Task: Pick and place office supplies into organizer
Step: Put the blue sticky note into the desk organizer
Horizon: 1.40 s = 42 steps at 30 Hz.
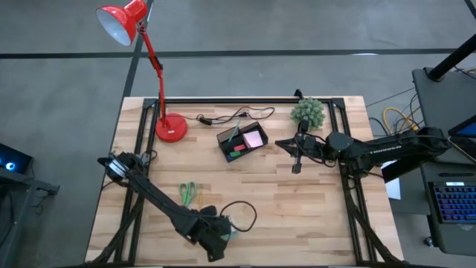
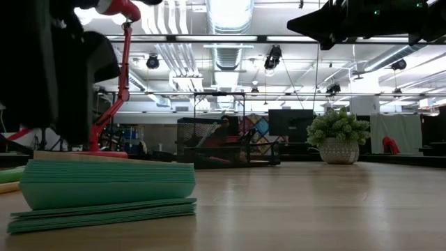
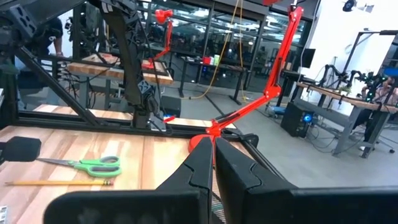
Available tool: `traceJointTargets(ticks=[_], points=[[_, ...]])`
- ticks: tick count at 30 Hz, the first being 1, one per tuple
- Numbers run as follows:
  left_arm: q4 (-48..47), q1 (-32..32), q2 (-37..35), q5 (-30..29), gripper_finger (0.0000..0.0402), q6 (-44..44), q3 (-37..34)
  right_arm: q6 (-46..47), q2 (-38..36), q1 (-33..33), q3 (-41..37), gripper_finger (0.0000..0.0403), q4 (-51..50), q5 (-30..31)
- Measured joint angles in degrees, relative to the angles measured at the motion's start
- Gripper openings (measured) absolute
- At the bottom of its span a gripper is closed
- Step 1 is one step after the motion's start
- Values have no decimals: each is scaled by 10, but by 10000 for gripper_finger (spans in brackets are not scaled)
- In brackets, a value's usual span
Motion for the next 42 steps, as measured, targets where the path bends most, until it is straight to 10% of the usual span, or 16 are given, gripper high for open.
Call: traceJointTargets(ticks=[42], points=[[-6,-2,40,-27,146,-15,-16,8,-1,0,0,9,-15,0]])
